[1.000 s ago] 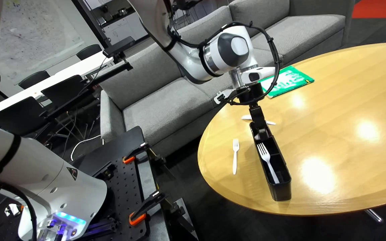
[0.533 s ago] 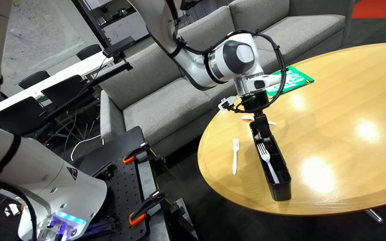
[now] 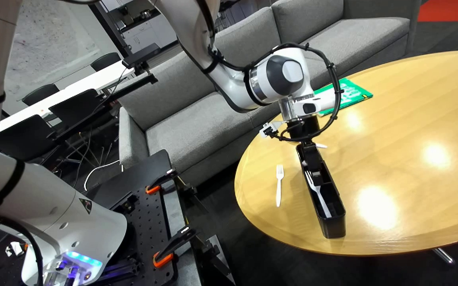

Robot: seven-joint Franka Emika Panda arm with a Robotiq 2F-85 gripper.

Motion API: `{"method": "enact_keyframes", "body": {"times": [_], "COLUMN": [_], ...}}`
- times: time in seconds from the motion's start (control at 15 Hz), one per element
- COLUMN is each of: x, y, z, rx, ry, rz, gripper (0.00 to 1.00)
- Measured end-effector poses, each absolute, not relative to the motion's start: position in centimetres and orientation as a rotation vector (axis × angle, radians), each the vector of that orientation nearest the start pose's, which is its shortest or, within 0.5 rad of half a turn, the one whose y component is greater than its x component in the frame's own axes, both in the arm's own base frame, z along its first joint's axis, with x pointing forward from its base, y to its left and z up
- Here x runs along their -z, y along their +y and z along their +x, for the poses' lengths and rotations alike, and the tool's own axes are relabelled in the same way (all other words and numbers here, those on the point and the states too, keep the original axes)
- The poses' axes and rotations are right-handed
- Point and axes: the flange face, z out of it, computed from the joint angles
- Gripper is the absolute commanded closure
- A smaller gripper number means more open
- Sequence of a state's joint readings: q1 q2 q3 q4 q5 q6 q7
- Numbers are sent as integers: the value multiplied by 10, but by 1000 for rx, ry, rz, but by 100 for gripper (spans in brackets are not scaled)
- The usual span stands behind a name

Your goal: Get the fork from the object and put it on the table

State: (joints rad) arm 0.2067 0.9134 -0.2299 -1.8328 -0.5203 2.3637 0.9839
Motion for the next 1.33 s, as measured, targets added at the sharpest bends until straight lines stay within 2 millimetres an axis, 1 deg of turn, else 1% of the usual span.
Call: {"method": "enact_keyframes", "body": {"times": [0.07,0.13,0.47,0.53,0.6,0.8,0.87,0.93,1.07,1.2,1.33], "x": [-20,-20,-22,-23,-23,-27,-29,-31,-37,-48,-67], "y": [-27,-28,-31,-32,-32,-31,-30,-30,-27,-25,-21], "z": [574,574,573,574,574,577,578,579,581,583,587], "rx": [151,158,193,198,202,218,225,234,258,277,276], "ry": [-633,-635,-647,-651,-655,-670,-674,-679,-690,-697,-706], "rz": [2451,2444,2408,2403,2399,2381,2372,2361,2338,2314,2301], "gripper": [32,42,80,88,94,97,93,94,98,99,99]}}
